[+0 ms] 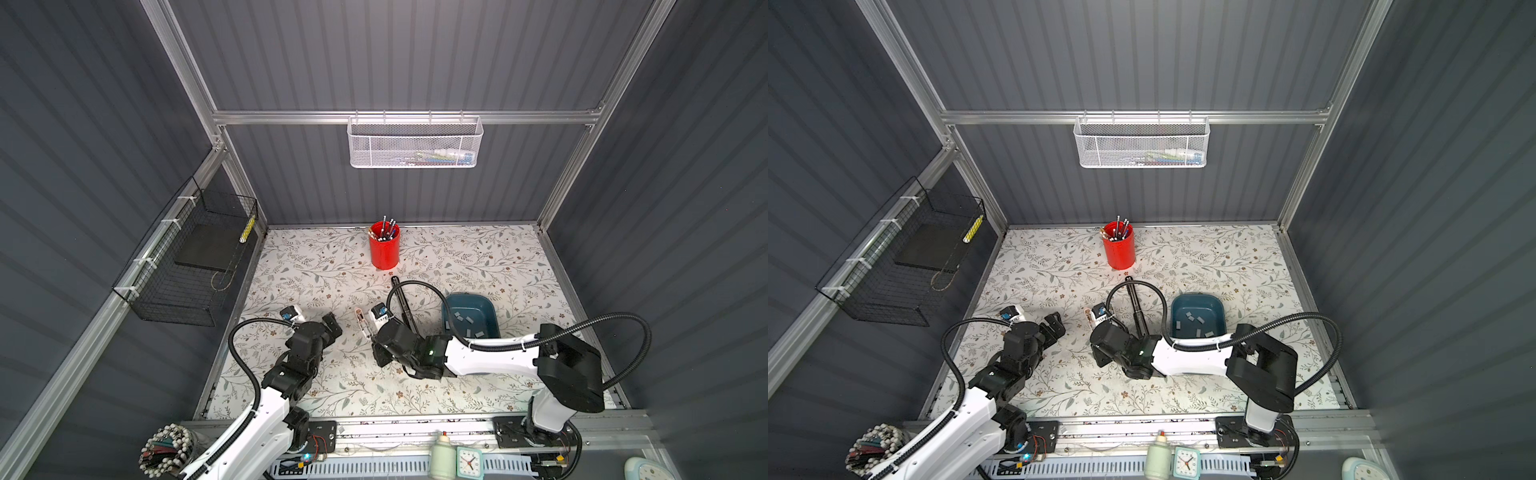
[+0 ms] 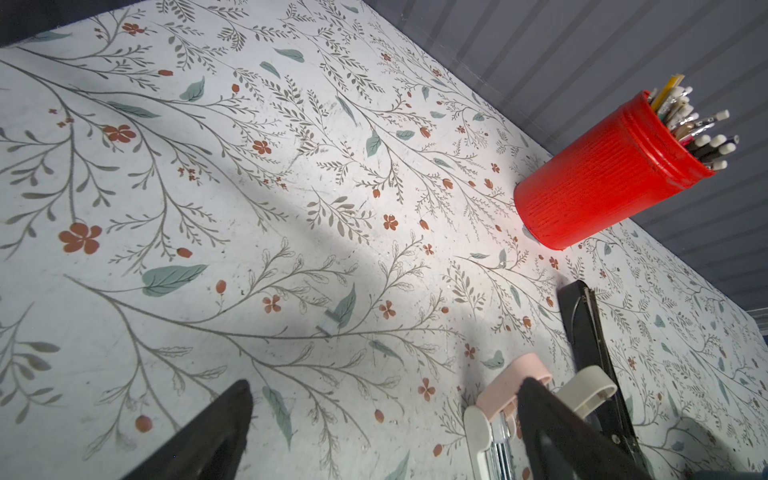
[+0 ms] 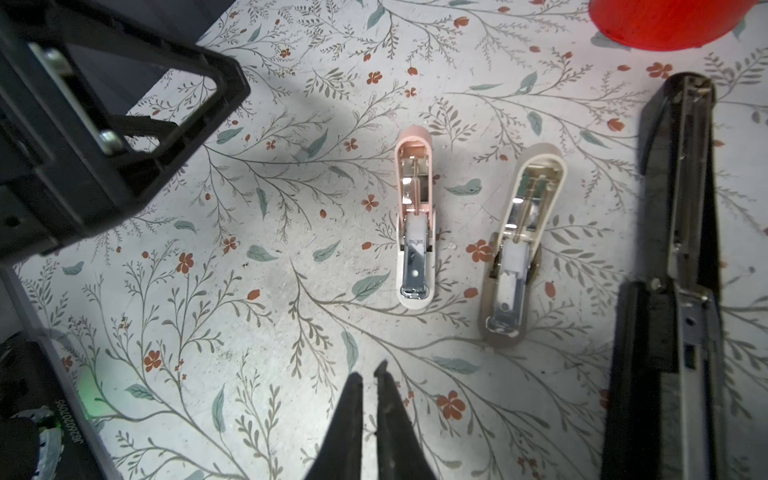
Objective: Load the staples into the stapler
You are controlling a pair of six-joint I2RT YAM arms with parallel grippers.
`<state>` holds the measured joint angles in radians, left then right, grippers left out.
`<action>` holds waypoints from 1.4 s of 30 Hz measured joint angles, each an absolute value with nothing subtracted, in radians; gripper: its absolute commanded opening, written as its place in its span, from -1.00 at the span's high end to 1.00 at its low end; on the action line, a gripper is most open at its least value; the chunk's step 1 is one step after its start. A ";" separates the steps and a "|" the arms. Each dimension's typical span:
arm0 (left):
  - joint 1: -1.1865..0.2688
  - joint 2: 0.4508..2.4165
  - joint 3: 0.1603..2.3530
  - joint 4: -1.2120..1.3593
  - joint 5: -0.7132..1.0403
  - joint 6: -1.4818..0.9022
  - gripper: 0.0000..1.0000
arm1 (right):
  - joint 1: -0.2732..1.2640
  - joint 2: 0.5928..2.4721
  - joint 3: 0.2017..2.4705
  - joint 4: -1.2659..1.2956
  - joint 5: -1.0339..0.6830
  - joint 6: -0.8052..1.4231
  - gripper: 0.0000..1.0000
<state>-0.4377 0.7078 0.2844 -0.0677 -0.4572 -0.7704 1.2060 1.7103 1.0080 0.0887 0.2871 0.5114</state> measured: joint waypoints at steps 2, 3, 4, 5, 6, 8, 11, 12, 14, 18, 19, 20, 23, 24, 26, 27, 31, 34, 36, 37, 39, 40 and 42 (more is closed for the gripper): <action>-0.438 0.716 0.291 -0.068 -0.458 -0.770 -0.99 | 1.208 1.711 1.008 0.086 0.287 0.514 0.61; -0.438 0.719 0.293 -0.068 -0.458 -0.770 -0.99 | 1.208 1.711 1.008 0.089 0.287 0.514 0.60; -0.438 0.719 0.295 -0.067 -0.458 -0.770 -0.99 | 1.209 1.711 1.008 0.090 0.282 0.511 0.60; -0.438 0.719 0.296 -0.068 -0.458 -0.770 -0.99 | 1.211 1.711 1.008 0.091 0.277 0.508 0.59; -0.438 0.719 0.296 -0.067 -0.458 -0.770 -1.00 | 1.216 1.711 1.007 0.097 0.273 0.499 0.59; -0.437 0.719 0.296 -0.067 -0.462 -0.772 -0.99 | 1.235 1.711 1.002 0.117 0.264 0.472 0.60; -0.431 0.724 0.296 -0.067 -0.463 -0.779 -0.99 | 1.275 1.711 0.986 0.157 0.235 0.422 0.60; -0.422 0.731 0.296 -0.065 -0.459 -0.782 -0.99 | 1.296 1.711 0.977 0.173 0.223 0.399 0.60; -0.386 0.752 0.296 -0.067 -0.445 -0.789 -0.99 | 1.327 1.716 0.963 0.199 0.192 0.356 0.56; -0.300 0.765 0.300 -0.101 -0.418 -0.792 -0.99 | 1.374 1.751 0.936 0.252 0.109 0.269 0.57; -0.290 0.759 0.306 -0.112 -0.415 -0.789 -0.99 | 1.379 1.757 0.930 0.258 0.090 0.252 0.59; -0.287 0.748 0.310 -0.118 -0.411 -0.788 -0.99 | 1.383 1.764 0.923 0.264 0.069 0.232 0.61; -0.287 0.696 0.317 -0.130 -0.407 -0.778 -0.99 | 1.388 1.776 0.912 0.276 0.015 0.180 0.64; -0.287 0.679 0.318 -0.132 -0.407 -0.777 -0.99 | 1.388 1.777 0.908 0.279 -0.005 0.163 0.65; -0.287 0.659 0.319 -0.136 -0.407 -0.774 -0.99 | 1.389 1.777 0.905 0.286 -0.038 0.139 0.66; -0.287 0.653 0.319 -0.136 -0.407 -0.773 -0.99 | 1.390 1.777 0.905 0.290 -0.056 0.128 0.66; -0.287 0.658 0.319 -0.136 -0.407 -0.770 -0.99 | 1.396 1.789 0.905 0.307 -0.109 0.095 0.66; -0.287 0.674 0.319 -0.136 -0.407 -0.770 -0.99 | 1.412 1.814 0.907 0.307 -0.132 0.078 0.66; -0.287 0.683 0.319 -0.136 -0.407 -0.770 -0.99 | 1.425 1.833 0.913 0.304 -0.139 0.069 0.65; -0.287 0.683 0.319 -0.136 -0.407 -0.770 -0.99 | 1.430 1.840 0.918 0.300 -0.143 0.068 0.65; -0.287 0.683 0.319 -0.135 -0.407 -0.770 -0.99 | 1.443 1.859 0.938 0.295 -0.149 0.062 0.65; -0.287 0.683 0.319 -0.135 -0.407 -0.770 -0.99 | 1.448 1.867 0.947 0.292 -0.151 0.059 0.65; -0.287 0.683 0.319 -0.135 -0.407 -0.770 -0.99 | 1.458 1.886 0.970 0.290 -0.155 0.054 0.65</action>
